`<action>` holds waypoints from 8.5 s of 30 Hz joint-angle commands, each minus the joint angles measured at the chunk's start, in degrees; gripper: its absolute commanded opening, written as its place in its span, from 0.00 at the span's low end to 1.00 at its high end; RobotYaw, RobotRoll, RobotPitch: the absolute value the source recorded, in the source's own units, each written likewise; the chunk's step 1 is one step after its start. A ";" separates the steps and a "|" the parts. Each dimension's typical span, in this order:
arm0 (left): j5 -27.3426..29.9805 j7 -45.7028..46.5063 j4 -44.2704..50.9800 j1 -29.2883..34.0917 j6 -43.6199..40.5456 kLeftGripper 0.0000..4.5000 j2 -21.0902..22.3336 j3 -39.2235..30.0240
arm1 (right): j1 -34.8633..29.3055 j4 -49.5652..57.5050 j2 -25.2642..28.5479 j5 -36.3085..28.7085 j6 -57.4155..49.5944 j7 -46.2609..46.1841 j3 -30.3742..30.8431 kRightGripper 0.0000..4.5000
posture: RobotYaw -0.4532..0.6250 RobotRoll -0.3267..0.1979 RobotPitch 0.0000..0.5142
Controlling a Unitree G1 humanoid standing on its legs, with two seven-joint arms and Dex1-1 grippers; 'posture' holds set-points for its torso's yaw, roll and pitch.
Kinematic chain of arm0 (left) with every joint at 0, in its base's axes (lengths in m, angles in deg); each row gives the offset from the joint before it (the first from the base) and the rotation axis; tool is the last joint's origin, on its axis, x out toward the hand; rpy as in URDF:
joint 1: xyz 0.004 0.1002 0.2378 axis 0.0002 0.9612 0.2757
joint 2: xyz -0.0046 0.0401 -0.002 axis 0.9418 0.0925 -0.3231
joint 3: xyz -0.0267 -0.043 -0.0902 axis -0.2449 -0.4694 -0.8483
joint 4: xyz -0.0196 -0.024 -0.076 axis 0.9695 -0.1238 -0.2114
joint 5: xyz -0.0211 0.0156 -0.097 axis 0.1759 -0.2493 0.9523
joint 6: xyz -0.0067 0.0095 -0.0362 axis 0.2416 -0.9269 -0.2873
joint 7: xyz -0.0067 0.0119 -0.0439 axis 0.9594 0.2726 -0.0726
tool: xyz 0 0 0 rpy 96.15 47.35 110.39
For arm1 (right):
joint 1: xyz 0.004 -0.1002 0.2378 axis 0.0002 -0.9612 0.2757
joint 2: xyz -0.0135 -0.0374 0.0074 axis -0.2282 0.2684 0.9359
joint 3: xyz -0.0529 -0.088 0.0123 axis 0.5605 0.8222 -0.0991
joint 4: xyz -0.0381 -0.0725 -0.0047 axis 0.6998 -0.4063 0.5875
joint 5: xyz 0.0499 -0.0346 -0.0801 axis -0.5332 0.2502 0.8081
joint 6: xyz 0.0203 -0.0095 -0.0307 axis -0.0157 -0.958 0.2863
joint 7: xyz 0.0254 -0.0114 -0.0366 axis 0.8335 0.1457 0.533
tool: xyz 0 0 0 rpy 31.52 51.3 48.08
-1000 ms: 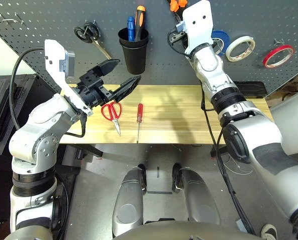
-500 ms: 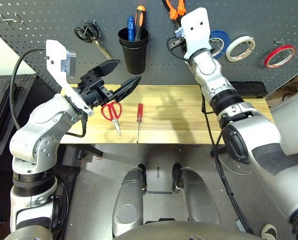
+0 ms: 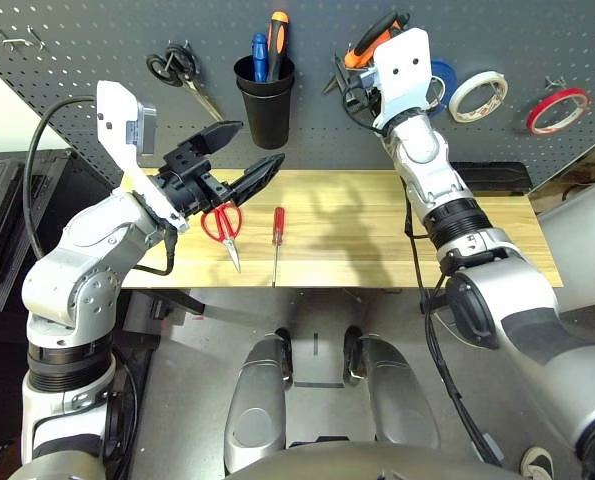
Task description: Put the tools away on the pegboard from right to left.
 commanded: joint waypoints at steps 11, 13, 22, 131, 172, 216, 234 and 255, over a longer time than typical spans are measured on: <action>-1.81 -5.95 -2.81 3.16 0.82 1.00 2.00 2.59 | -21.24 36.20 3.97 -4.55 -28.90 11.76 2.31 0.99 | 0.47 0.62 0.45; -2.05 -6.38 -3.33 3.28 0.65 1.00 2.20 2.78 | -22.23 37.34 4.12 -4.61 -32.40 13.01 3.25 0.99 | 0.47 0.62 0.48; -6.57 -9.10 -7.44 6.43 1.08 1.00 3.61 7.68 | -29.98 42.86 8.37 -11.52 -40.11 28.59 6.93 0.99 | 0.47 0.62 0.51; -25.73 7.80 -0.07 -15.25 -24.86 0.16 -5.90 3.89 | -17.46 1.25 19.45 -6.86 -5.73 59.49 11.80 1.00 | 0.59 0.62 0.33; -27.81 23.77 -25.73 -35.07 13.95 0.16 -17.43 -2.00 | -17.74 21.60 15.63 -21.28 -20.50 46.02 -3.59 1.00 | 0.49 0.62 0.31; -30.72 27.91 -59.60 -40.38 45.01 0.16 -32.33 2.12 | -21.46 28.28 17.73 -21.22 -24.26 42.53 -3.55 1.00 | 0.39 0.62 0.35; -34.29 26.81 -64.52 -38.29 47.99 0.16 -30.66 3.60 | -20.15 28.80 16.01 -23.30 -26.45 40.67 -4.62 1.00 | 0.39 0.62 0.35; -34.80 21.41 -46.02 -34.22 33.28 1.00 -23.21 6.32 | -18.27 27.18 14.94 -24.12 -27.35 40.27 -4.66 1.00 | 0.44 0.62 0.33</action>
